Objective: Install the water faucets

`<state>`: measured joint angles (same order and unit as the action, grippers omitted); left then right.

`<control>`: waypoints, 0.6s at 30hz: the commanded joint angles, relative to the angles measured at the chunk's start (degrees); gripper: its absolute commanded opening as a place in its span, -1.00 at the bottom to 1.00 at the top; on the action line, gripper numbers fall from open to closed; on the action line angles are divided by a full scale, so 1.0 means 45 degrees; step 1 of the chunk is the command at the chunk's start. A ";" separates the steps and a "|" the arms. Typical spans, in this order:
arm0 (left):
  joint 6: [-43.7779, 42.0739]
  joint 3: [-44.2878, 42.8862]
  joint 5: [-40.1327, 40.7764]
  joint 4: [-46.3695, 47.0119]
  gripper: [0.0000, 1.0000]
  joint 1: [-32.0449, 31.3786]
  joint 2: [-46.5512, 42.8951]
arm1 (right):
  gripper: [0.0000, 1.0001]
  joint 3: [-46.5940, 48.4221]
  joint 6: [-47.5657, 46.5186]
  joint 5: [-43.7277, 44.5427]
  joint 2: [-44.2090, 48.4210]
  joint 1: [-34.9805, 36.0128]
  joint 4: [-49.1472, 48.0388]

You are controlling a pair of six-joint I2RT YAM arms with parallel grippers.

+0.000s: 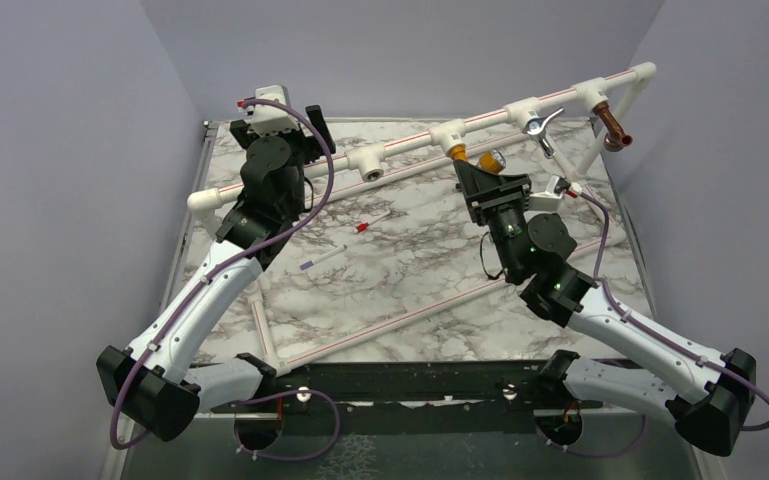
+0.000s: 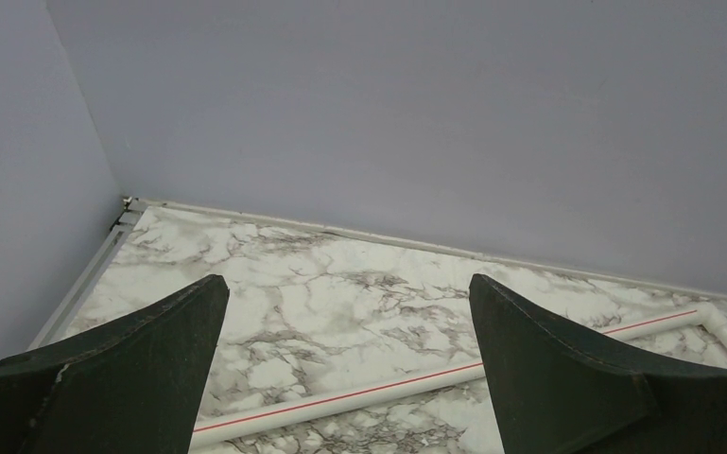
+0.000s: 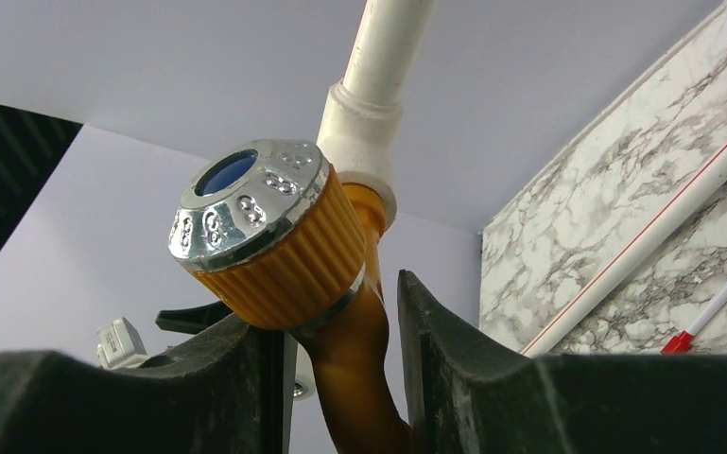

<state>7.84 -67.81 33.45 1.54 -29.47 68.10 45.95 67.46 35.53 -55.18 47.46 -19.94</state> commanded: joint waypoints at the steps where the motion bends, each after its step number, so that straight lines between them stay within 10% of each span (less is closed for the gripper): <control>1: 0.0270 0.1554 -0.0677 -0.4732 0.98 -0.0494 0.1164 | -0.99 0.0205 0.2453 0.1343 0.0209 0.0097 0.1060; 12: 0.0270 0.1571 -0.0676 -0.4737 0.98 -0.0490 0.1207 | 0.31 0.0143 -0.1051 0.1042 0.0595 0.0097 0.0086; 18: 0.0266 0.1567 -0.0658 -0.4737 0.98 -0.0499 0.1213 | 0.70 0.0477 -0.3709 0.0408 0.0871 0.0097 0.0031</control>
<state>7.84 -67.81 33.47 1.91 -29.47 68.31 46.13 59.79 37.04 -52.62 47.66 -19.25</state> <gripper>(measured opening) 0.990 0.822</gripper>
